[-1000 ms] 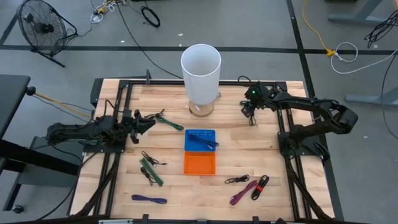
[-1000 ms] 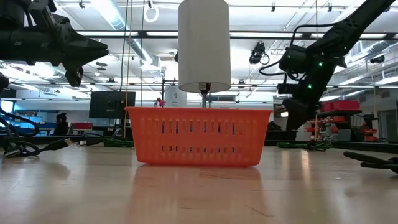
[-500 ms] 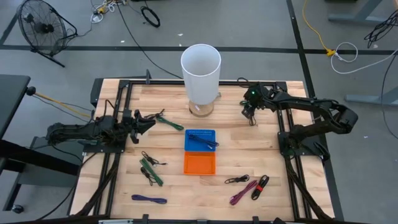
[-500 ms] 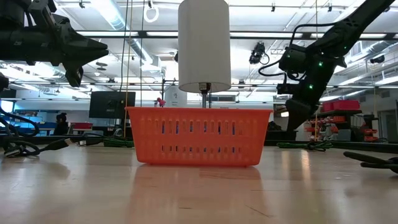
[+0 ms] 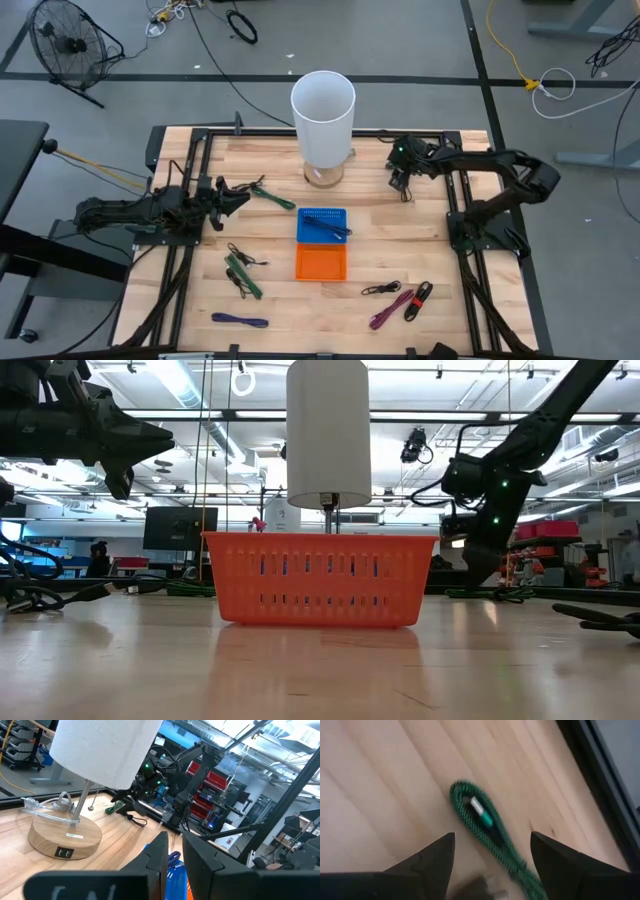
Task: Pick & Place USB Port
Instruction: Put the green charger cable into the blue bin
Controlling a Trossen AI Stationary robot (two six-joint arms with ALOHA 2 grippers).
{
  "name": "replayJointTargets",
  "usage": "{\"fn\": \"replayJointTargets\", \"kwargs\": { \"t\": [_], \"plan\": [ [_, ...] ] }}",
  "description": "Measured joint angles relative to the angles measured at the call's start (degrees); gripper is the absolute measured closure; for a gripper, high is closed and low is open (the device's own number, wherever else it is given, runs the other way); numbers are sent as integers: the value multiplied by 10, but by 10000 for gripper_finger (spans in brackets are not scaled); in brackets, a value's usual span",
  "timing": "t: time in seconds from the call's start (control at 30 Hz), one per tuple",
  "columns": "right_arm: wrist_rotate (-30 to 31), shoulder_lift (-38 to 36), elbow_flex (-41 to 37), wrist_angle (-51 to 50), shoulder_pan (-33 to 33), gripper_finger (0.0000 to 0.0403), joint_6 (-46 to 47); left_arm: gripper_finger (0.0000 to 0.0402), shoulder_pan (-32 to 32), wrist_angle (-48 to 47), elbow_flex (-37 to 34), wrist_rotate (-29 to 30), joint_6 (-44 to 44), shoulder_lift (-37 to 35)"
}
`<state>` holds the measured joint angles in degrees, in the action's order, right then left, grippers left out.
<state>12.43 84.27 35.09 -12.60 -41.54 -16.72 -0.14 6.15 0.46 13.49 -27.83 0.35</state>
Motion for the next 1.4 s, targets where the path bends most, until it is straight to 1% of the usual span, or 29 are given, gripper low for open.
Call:
{"fn": "replayJointTargets", "kwargs": {
  "t": [0.1, 0.17, 0.27, 0.37, 0.5, 0.53, 0.7, 0.77, 0.83, 0.9, 1.0, 1.07, 1.2, 1.3, 1.4],
  "plan": [
    [0, 16, 0, 16, 3, 143, -11, 342, 0, 0, 0, 0, 0, 0],
    [0, 24, 0, 18, 10, 150, -23, 342, 0, 0, 0, 0, 0, 0],
    [9, 34, 2, 17, 22, 184, -35, 342, 0, 0, 0, 0, 0, 0],
    [6, 44, 3, 7, 24, 249, -32, 342, 0, 0, 0, 0, 0, 0],
    [7, 49, 4, -1, 20, 371, -26, 342, 0, 0, 0, 0, 0, 0],
    [4, 49, 4, -3, 20, 384, -23, 342, 0, 0, 0, 0, 0, 0],
    [-2, 49, 11, -22, 23, 395, -9, 342, 0, 0, 0, 0, 0, 0],
    [-4, 44, 25, -51, 28, 398, -3, 342, 0, 0, 0, 0, 0, 0],
    [7, 36, 39, -86, 38, 399, 2, 342, 0, 0, 0, 0, 1, 0],
    [11, 20, 56, -134, 50, 401, 3, 342, 0, 0, 0, 0, 1, 0],
    [16, -9, 88, -161, 66, 401, 6, 342, 0, 0, 0, 0, 0, 0],
    [18, -29, 103, -199, 78, 401, 15, 342, 0, 0, 0, 0, 1, 0],
    [14, -75, 139, -259, 109, 402, 42, 342, 0, 0, 0, 0, 1, 0],
    [-2, -101, 156, -325, 141, 402, 64, 342, 0, 0, 0, 0, 0, 0],
    [-10, -128, 176, -372, 187, 402, 102, 342, 0, 0, 0, 0, 0, 0]
  ]
}}
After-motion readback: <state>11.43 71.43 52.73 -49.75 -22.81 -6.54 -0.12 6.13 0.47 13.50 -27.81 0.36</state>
